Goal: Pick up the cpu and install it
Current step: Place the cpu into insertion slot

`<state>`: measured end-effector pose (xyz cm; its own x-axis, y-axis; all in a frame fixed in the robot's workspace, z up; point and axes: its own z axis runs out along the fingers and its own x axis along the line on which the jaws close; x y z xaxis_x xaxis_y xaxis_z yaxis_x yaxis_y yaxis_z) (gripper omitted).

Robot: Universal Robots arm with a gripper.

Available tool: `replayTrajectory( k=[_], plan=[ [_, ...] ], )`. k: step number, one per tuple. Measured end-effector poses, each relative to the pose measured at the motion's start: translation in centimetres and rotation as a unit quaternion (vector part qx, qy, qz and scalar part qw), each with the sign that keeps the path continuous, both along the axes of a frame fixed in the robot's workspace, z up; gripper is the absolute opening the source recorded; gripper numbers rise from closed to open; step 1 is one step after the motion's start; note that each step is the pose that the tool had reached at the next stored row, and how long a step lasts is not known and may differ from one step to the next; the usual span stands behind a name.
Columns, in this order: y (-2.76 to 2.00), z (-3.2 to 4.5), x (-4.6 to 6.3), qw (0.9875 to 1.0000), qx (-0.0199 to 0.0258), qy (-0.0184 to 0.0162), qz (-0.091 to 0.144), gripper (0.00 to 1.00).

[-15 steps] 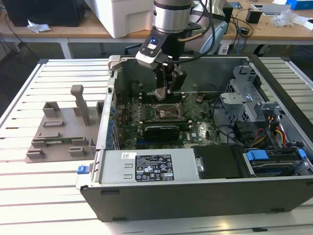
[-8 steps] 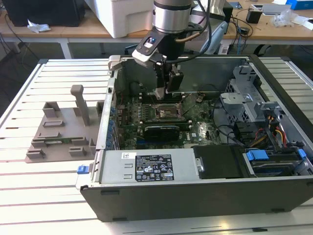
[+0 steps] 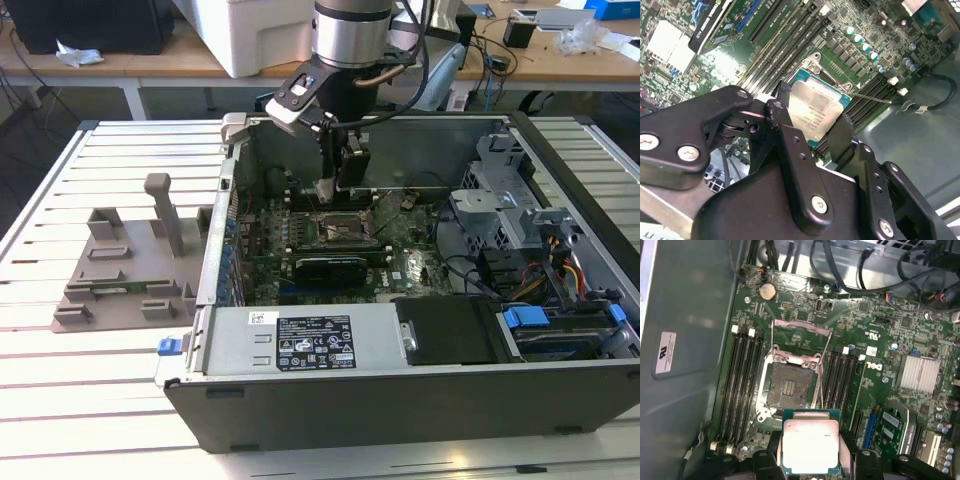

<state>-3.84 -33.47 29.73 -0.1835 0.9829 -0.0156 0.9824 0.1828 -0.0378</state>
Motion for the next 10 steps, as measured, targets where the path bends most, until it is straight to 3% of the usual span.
replayTrajectory(
  k=[10],
  plan=[
    [0.00, 0.00, 0.00, 0.9987, -0.0001, 0.0000, -0.051, 0.54]
  ],
)
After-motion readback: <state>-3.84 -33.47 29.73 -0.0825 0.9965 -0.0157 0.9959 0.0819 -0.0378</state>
